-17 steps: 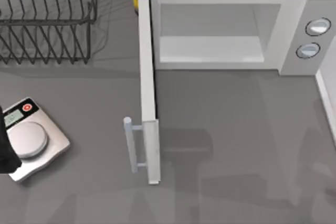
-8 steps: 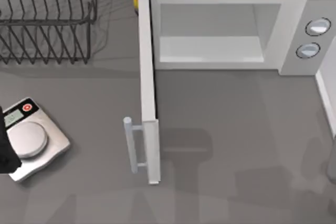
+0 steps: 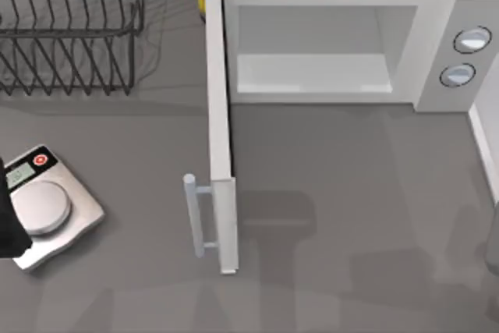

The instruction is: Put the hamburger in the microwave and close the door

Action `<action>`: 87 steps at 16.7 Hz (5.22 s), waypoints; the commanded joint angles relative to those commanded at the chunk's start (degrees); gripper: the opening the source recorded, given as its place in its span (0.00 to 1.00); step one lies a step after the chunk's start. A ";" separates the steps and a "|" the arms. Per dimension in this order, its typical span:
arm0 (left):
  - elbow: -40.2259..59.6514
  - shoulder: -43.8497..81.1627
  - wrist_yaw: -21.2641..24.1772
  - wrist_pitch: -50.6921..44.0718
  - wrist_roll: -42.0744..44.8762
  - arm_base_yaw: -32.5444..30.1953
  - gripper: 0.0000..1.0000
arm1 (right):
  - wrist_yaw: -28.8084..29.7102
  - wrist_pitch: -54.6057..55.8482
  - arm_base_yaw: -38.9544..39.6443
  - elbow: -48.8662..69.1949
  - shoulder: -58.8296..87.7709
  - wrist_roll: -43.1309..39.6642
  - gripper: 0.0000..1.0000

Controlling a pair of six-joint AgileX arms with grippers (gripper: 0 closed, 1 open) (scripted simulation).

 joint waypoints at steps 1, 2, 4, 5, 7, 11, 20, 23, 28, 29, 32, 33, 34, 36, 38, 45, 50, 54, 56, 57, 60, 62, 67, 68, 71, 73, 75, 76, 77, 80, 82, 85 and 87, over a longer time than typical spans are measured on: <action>0.00 0.00 0.00 0.00 0.00 0.00 1.00 | 0.00 0.00 0.00 0.00 0.00 0.00 0.70; 0.00 0.00 0.00 0.00 0.00 0.00 1.00 | 0.00 0.00 0.00 0.00 0.00 0.00 0.62; 0.00 0.00 0.00 0.00 0.00 0.00 1.00 | 0.00 0.00 0.00 0.00 0.00 0.00 0.47; 0.00 0.00 0.00 0.00 0.00 0.00 1.00 | 0.00 0.00 0.00 0.00 0.00 0.00 0.40; 0.00 0.00 0.00 0.00 0.00 0.00 1.00 | 0.00 0.00 0.00 0.00 0.00 0.00 0.25; 0.00 0.00 0.00 0.00 0.00 0.00 1.00 | 0.00 0.00 0.00 0.00 0.00 0.00 0.00; 0.00 0.00 0.00 0.00 0.00 0.00 1.00 | -0.30 -6.50 -0.01 2.97 -4.02 1.05 0.00; 0.00 0.00 0.00 0.00 0.00 0.00 1.00 | -0.29 -10.50 0.00 6.25 -5.54 0.61 0.00; 0.00 0.00 0.00 0.00 0.00 0.00 1.00 | -0.29 -26.20 -0.24 14.89 -10.53 0.42 0.00; 0.00 0.00 0.00 0.00 0.00 0.00 1.00 | -0.29 -28.80 -0.26 16.47 -11.56 0.42 0.00; 0.00 0.00 0.00 0.00 0.00 0.00 1.00 | -0.28 -32.92 -0.31 19.40 -13.88 0.63 0.00; 0.00 0.00 0.00 0.00 0.00 0.00 1.00 | -0.28 -33.09 -0.31 19.52 -14.01 0.66 0.00; 0.00 0.00 0.00 0.00 0.00 0.00 1.00 | -0.28 -33.09 -0.31 19.52 -14.01 0.66 0.00; 0.00 0.00 0.00 0.00 0.00 0.00 1.00 | -0.29 -32.95 -0.21 19.35 -13.77 0.75 0.00; 0.00 0.00 0.00 0.00 0.00 0.00 1.00 | -0.02 -32.36 0.07 19.58 -13.41 1.18 0.00; 0.00 0.00 0.00 0.00 0.00 0.00 1.00 | 7.71 -12.86 7.46 24.82 -0.96 15.28 0.00; 0.00 0.00 0.00 0.00 0.00 0.00 1.00 | 16.38 13.36 15.80 28.32 13.63 33.72 0.00; 0.00 0.00 0.00 0.00 0.00 0.00 1.00 | 23.54 36.71 22.75 30.31 24.62 49.83 0.00; 0.00 0.00 0.00 0.00 0.00 0.00 1.00 | 26.97 47.52 25.91 30.97 29.37 57.55 0.00; 0.00 0.00 0.00 0.00 0.00 0.00 1.00 | 28.59 52.35 27.34 31.25 31.42 61.18 0.00; 0.00 0.00 0.00 0.00 0.00 0.00 1.00 | 32.76 63.40 30.80 32.09 35.91 70.23 0.00; 0.00 0.00 0.00 0.00 0.00 0.00 1.00 | 34.70 67.76 32.31 32.77 37.48 74.22 0.00; 0.00 0.00 0.00 0.00 0.00 0.00 1.00 | 35.66 69.74 33.02 33.24 38.05 76.12 0.00; 0.00 0.00 0.00 0.00 0.00 0.00 1.00 | 35.66 69.74 33.02 33.24 38.05 76.12 0.00; 0.00 0.00 0.00 0.00 0.00 0.00 1.00 | 35.34 69.29 32.56 33.81 38.39 76.06 0.00; 0.00 0.00 0.00 0.00 0.00 0.00 1.00 | 34.88 68.21 31.79 37.04 40.44 75.76 0.00; 0.00 0.00 0.00 0.00 0.00 0.00 1.00 | 34.21 66.58 30.58 42.47 43.49 75.32 0.00; 0.00 0.00 0.00 0.00 0.00 0.00 1.00 | 33.74 65.57 29.90 45.72 45.27 75.04 0.00; 0.00 0.00 0.00 0.00 0.00 0.00 1.00 | 33.14 64.43 29.21 49.11 47.19 74.69 0.00; 0.00 0.00 0.00 0.00 0.00 0.00 1.00 | 30.88 60.55 27.10 59.78 53.12 73.45 0.00; 0.00 0.00 0.00 0.00 0.00 0.00 1.00 | 29.32 57.94 25.66 66.65 56.67 72.60 0.00; 0.00 0.00 0.00 0.00 0.00 0.00 1.00 | 27.56 54.86 23.82 74.47 60.98 71.62 0.00; 0.00 0.00 0.00 0.00 0.00 0.00 1.00 | 26.99 53.70 23.15 76.84 62.85 71.30 0.00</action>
